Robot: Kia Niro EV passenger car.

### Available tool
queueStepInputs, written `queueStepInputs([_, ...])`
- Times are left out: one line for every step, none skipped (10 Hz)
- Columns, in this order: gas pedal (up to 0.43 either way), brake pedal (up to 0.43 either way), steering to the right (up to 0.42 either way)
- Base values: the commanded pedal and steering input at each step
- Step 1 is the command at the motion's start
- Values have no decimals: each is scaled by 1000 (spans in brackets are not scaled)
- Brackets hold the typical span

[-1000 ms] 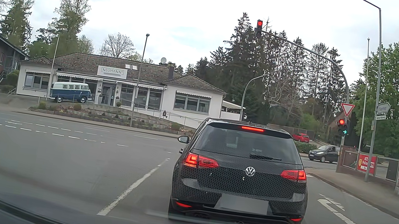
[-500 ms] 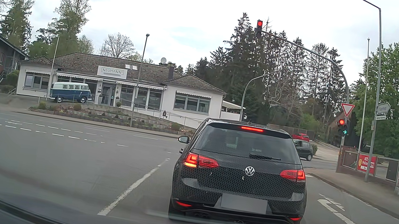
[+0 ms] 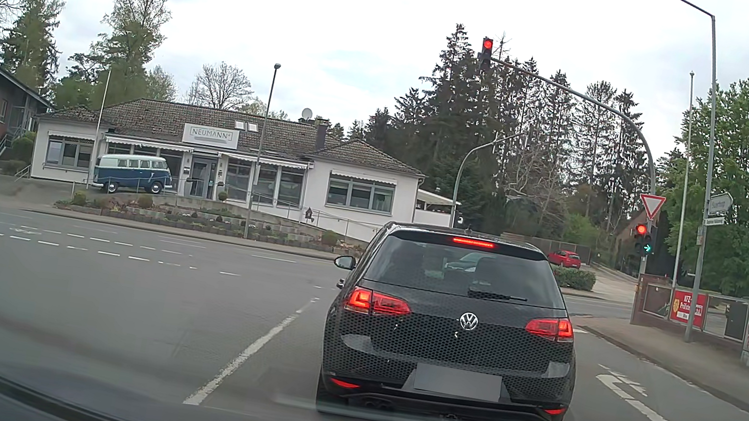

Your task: Follow the waypoints while adhering to traffic rules and regulations

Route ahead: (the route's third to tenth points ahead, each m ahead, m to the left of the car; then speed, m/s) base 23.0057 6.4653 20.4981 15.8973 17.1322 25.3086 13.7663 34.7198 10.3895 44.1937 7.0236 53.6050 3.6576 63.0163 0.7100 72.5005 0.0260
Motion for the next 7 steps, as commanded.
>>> queueStepInputs([0,238,-10])
queueStepInputs([0,238,-10])
queueStepInputs([0,238,-10])
queueStepInputs([0,238,-10])
queueStepInputs([0,238,-10])
queueStepInputs([0,238,-10])
queueStepInputs([0,238,-10])
